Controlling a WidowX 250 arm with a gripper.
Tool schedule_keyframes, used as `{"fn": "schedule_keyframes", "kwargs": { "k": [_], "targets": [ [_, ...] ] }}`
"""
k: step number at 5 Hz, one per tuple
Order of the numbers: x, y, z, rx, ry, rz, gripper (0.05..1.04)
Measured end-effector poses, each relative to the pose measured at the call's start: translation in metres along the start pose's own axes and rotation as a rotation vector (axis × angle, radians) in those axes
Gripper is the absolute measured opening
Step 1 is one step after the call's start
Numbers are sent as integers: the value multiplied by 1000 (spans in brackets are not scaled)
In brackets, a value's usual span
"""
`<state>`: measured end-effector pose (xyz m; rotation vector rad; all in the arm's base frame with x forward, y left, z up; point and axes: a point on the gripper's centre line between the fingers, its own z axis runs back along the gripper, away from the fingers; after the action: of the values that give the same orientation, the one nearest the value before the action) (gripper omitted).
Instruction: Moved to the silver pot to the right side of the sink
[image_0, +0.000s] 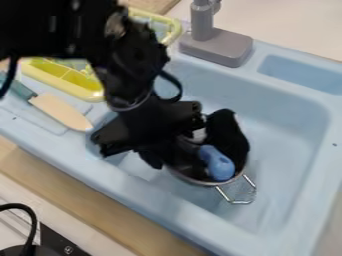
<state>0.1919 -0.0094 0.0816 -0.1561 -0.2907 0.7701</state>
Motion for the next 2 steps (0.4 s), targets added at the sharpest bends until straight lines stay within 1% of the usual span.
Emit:
{"fn": "schedule_keyframes", "kwargs": {
  "k": [1, 2],
  "targets": [
    [5, 7, -2, -3, -39, 41, 58],
    [10, 11, -9, -3, -51, 60, 58]
  ]
}}
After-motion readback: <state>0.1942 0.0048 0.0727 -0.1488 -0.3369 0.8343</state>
